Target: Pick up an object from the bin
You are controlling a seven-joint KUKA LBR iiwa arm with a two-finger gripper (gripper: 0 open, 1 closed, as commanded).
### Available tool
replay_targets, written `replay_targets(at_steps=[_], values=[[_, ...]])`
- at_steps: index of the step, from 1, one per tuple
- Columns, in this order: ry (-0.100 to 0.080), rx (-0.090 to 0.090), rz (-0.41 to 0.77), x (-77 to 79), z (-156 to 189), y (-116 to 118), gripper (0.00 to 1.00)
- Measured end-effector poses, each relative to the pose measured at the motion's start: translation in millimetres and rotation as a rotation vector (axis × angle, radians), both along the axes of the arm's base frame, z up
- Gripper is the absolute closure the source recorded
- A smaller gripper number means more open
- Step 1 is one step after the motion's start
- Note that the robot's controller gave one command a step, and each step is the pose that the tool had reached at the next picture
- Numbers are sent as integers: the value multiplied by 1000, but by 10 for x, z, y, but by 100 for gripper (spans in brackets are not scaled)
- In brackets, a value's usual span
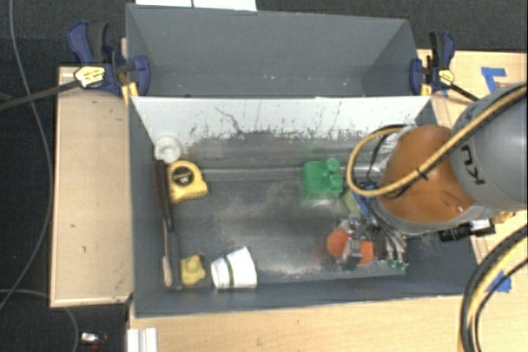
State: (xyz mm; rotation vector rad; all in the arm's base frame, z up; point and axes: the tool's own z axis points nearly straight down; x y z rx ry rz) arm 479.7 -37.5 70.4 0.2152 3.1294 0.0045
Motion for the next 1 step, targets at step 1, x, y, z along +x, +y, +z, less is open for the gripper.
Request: replay_targets(at_steps=[1], values=[[3,0,-54,-5,748,-50,100]])
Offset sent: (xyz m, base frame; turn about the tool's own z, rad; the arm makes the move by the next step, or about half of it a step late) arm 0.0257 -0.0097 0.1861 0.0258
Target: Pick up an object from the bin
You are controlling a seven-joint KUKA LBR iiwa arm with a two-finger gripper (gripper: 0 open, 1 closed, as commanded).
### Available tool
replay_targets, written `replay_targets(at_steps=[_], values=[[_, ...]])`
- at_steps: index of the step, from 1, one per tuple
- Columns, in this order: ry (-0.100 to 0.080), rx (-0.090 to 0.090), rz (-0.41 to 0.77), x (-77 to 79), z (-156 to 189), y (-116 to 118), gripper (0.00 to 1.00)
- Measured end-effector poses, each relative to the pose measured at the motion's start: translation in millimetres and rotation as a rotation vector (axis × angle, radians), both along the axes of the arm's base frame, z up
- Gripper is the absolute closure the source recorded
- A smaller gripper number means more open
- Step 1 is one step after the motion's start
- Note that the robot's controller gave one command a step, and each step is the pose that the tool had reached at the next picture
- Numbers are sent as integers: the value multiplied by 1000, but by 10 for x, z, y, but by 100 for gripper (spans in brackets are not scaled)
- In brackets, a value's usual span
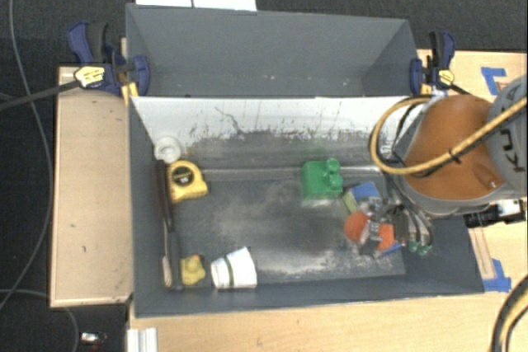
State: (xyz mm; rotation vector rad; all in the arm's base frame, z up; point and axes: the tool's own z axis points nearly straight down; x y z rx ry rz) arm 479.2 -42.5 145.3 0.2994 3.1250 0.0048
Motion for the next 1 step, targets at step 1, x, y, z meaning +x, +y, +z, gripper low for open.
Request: replay_targets(at_steps=[1], values=[[4,1,14,175,770,-30,100]])
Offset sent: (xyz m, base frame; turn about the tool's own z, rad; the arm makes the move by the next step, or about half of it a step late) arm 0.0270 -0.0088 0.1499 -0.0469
